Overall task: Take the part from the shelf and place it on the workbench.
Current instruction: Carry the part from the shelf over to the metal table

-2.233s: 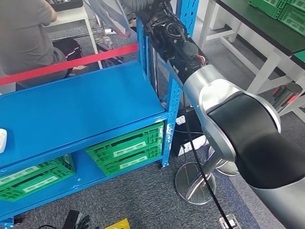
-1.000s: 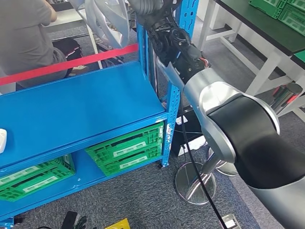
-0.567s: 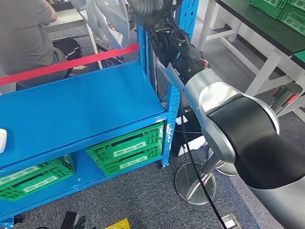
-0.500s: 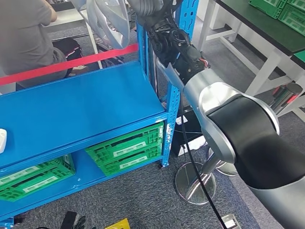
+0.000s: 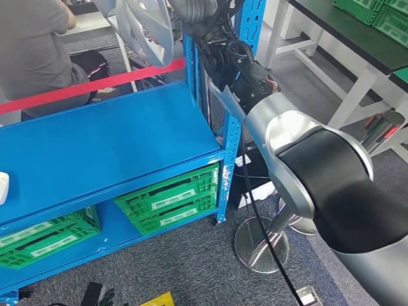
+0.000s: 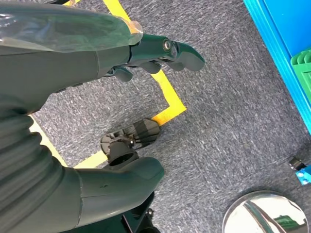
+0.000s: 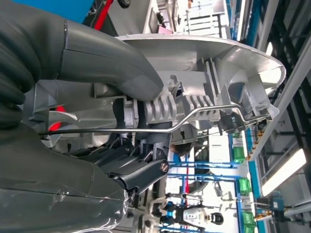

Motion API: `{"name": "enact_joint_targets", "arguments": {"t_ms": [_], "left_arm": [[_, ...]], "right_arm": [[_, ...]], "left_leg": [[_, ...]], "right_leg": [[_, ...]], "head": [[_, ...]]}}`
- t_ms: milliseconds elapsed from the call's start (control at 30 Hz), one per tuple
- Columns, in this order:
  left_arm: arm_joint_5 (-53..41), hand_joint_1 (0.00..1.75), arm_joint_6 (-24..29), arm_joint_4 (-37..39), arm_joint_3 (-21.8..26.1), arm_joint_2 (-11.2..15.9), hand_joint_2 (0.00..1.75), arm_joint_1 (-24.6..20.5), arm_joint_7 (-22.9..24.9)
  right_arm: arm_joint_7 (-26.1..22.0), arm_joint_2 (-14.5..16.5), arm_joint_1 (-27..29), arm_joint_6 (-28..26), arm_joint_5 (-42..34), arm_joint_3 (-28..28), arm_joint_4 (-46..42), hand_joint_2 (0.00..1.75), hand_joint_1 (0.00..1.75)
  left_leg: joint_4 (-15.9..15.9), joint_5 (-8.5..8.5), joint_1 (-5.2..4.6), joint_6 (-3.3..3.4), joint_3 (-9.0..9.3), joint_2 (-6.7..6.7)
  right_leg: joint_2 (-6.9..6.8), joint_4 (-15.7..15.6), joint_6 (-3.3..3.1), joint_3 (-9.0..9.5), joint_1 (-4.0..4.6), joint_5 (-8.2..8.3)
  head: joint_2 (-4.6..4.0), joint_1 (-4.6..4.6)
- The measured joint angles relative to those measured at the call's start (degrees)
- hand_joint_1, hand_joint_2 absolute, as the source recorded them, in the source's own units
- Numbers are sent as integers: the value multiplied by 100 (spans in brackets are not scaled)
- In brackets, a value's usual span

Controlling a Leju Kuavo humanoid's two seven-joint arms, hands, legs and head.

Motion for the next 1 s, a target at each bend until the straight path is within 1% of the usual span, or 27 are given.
{"name": "enact_joint_targets", "arguments": {"t_ms": [333, 400, 600, 633, 667, 733, 767, 900, 1000], "left_arm": [[34, 0, -1, 0, 0, 0, 175, 0, 44], [34, 0, -3, 0, 0, 2, 175, -1, 53], [25, 0, -9, 0, 1, 11, 175, -5, 72], [22, 0, -12, 0, 1, 12, 175, -6, 72], [19, 0, -19, 0, 1, 13, 175, -9, 72], [3, 0, -36, 0, 1, 10, 175, -22, 73], [-9, 0, -43, 0, 1, 9, 175, -31, 75], [-39, 0, -49, 0, 1, 7, 175, -35, 83], [-45, 0, -50, 0, 1, 5, 175, -35, 83]], "right_arm": [[-20, 0, 2, -135, 62, 32, 1, 175, 175], [-25, 1, 3, -161, 91, 37, 1, 175, 175], [-156, 16, 25, -533, 349, 66, 16, 175, 175], [-166, 27, 30, -559, 395, 75, 19, 175, 175], [-172, 38, 35, -544, 437, 86, 22, 175, 175], [-190, 52, 47, -406, 485, 107, 32, 175, 175], [-198, 54, 55, -317, 491, 114, 39, 175, 175], [-184, 53, 86, -52, 490, 141, 56, 175, 175], [-170, 52, 139, -7, 497, 166, 75, 175, 175]], "left_leg": [[1, -1, 0, 0, -1, 0], [15, -10, -15, 5, -5, 0], [46, -54, -40, 43, -14, -1], [19, -53, -21, 55, 5, 0], [-4, -50, -20, 53, 26, 1], [-31, -45, -9, 45, 67, 1], [-15, -48, -28, 35, 64, 0], [44, -75, -35, 37, 15, -2], [49, -76, -32, 35, 12, -1]], "right_leg": [[0, 0, 0, 0, 0, 0], [-1, -3, 3, 3, -12, 0], [-9, -17, 27, 22, -29, -13], [-4, -14, 37, 26, -29, -29], [10, 10, 38, 24, -26, -18], [39, 54, 22, 16, -16, 19], [46, 57, 11, 19, -13, 41], [37, -3, 11, 44, -18, -35], [37, -3, 10, 41, -16, -39]], "head": [[0, 0], [0, -1], [0, -2], [0, -1], [0, 3], [0, 18], [0, 29], [0, 46], [0, 43]]}}
